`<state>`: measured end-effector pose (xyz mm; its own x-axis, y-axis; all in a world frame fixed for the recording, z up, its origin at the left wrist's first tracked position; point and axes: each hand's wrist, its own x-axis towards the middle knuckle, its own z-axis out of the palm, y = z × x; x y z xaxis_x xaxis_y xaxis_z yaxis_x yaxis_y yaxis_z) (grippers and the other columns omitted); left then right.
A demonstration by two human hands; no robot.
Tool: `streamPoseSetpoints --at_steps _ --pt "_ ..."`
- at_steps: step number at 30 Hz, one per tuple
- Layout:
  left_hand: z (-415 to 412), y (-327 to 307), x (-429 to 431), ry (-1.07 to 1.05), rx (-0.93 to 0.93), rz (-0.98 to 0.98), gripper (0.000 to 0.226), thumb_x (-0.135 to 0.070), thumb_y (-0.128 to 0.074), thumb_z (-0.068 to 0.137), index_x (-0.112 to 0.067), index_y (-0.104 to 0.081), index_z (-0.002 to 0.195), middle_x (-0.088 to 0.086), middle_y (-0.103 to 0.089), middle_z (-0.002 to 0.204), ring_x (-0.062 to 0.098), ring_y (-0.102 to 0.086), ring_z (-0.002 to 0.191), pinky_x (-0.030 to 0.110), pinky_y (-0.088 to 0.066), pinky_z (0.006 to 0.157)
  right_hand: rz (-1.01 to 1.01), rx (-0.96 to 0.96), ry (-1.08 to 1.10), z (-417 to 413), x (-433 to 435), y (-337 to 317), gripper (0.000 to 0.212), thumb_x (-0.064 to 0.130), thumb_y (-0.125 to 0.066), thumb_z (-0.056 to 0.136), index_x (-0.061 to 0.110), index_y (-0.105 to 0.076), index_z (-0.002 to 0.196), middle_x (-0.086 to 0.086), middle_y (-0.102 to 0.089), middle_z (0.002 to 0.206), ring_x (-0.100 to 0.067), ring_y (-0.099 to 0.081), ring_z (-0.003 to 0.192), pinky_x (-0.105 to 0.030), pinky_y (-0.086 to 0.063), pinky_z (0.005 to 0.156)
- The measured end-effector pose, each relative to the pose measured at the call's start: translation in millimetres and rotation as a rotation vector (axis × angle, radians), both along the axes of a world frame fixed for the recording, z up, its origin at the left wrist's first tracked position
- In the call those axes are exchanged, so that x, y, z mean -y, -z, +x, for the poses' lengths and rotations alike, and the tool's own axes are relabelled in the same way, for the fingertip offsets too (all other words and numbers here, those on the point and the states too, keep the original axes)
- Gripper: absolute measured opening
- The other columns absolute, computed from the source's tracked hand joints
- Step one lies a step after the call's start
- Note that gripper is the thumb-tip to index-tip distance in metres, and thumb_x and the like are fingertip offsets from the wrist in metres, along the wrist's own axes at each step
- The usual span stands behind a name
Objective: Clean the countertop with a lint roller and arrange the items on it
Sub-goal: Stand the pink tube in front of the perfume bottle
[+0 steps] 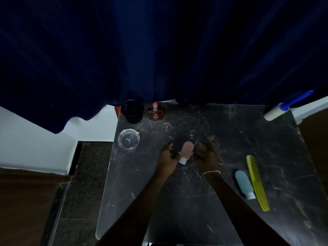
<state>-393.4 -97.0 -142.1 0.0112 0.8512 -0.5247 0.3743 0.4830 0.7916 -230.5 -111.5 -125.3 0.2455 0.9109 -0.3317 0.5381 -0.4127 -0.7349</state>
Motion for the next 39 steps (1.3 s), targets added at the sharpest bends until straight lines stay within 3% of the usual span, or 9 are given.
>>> streamPoseSetpoints --at_steps 5,9,13,21,26,28,31,35,39 --pt "25.9 0.6 -4.8 -0.034 -0.127 0.006 0.027 -0.017 -0.063 0.095 -0.012 -0.068 0.121 0.011 -0.071 0.124 0.029 -0.067 0.115 0.041 -0.053 0.103 -0.139 -0.166 0.241 -4.4 -3.6 11.8 0.030 0.013 -0.080 0.077 0.005 -0.068 0.104 -0.006 -0.069 0.090 -0.017 -0.064 0.078 -0.016 -0.049 0.067" --pt "36.8 7.5 -5.5 -0.048 -0.174 0.022 0.016 -0.014 -0.065 0.093 -0.005 -0.070 0.105 0.016 -0.074 0.110 0.030 -0.070 0.103 0.040 -0.055 0.092 -0.246 -0.284 0.280 -5.5 -10.2 22.8 0.037 0.002 -0.078 0.078 -0.009 -0.063 0.110 -0.025 -0.070 0.103 -0.036 -0.069 0.092 -0.047 -0.057 0.087" --pt "39.3 13.0 -4.2 -0.087 -0.183 0.012 0.017 -0.020 -0.070 0.092 -0.003 -0.070 0.092 0.011 -0.072 0.089 0.028 -0.071 0.088 0.027 -0.045 0.073 -0.307 -0.323 0.270 -8.4 -13.4 25.7 0.043 0.000 -0.079 0.076 -0.012 -0.060 0.113 -0.024 -0.068 0.094 -0.028 -0.064 0.070 -0.040 -0.058 0.067" --pt "39.3 10.8 -3.6 -0.117 -0.160 0.004 0.014 -0.015 -0.070 0.091 -0.002 -0.072 0.097 0.013 -0.073 0.091 0.022 -0.065 0.077 0.015 -0.043 0.054 -0.363 -0.279 0.250 -5.8 -17.0 24.4 0.050 0.012 -0.082 0.075 -0.003 -0.060 0.117 -0.026 -0.066 0.117 -0.040 -0.065 0.112 -0.053 -0.051 0.098" --pt "38.7 11.7 -1.4 -0.155 -0.141 0.008 0.015 -0.008 -0.070 0.090 -0.002 -0.077 0.101 0.016 -0.077 0.100 0.021 -0.067 0.082 0.006 -0.044 0.053 -0.362 -0.263 0.205 -8.1 -19.2 14.2 0.032 0.016 -0.081 0.078 -0.009 -0.070 0.095 -0.026 -0.072 0.097 -0.038 -0.070 0.099 -0.043 -0.058 0.088" --pt "38.7 10.3 -0.5 -0.175 -0.115 0.003 0.015 -0.005 -0.070 0.089 0.001 -0.077 0.100 0.020 -0.077 0.101 0.028 -0.072 0.087 0.023 -0.059 0.072 -0.411 -0.189 0.120 -8.3 -21.7 9.5 0.029 0.024 -0.076 0.083 -0.005 -0.071 0.081 -0.020 -0.073 0.080 -0.032 -0.070 0.091 -0.028 -0.058 0.078" --pt "35.1 6.6 -2.7 -0.245 -0.041 -0.013 0.012 0.000 -0.069 0.087 0.005 -0.076 0.096 0.020 -0.077 0.095 0.026 -0.070 0.084 0.033 -0.057 0.075 -0.456 -0.158 0.044 -10.3 -28.2 4.1 0.012 0.016 -0.068 0.089 0.007 -0.064 0.084 0.009 -0.072 0.058 -0.033 -0.067 0.109 -0.043 -0.054 0.096" --pt "14.8 -10.8 -19.6 -0.319 0.071 0.089 0.011 0.010 -0.067 0.082 0.000 -0.070 0.084 0.011 -0.070 0.080 0.018 -0.062 0.073 0.019 -0.053 0.068 -0.270 -0.012 -0.097 -31.3 -54.4 -17.8 0.027 0.029 -0.075 0.083 0.007 -0.075 0.098 -0.010 -0.076 0.105 -0.024 -0.068 0.103 -0.032 -0.052 0.095" --pt "-21.9 -30.1 -39.7 -0.335 -0.004 0.251 0.016 0.012 -0.062 0.085 0.002 -0.069 0.095 0.010 -0.072 0.087 0.016 -0.063 0.077 0.010 -0.050 0.069 -0.070 -0.047 -0.073 -64.9 -84.3 -26.0 0.023 0.007 -0.078 0.070 0.006 -0.070 0.092 -0.015 -0.076 0.095 -0.028 -0.071 0.087 -0.028 -0.057 0.070"
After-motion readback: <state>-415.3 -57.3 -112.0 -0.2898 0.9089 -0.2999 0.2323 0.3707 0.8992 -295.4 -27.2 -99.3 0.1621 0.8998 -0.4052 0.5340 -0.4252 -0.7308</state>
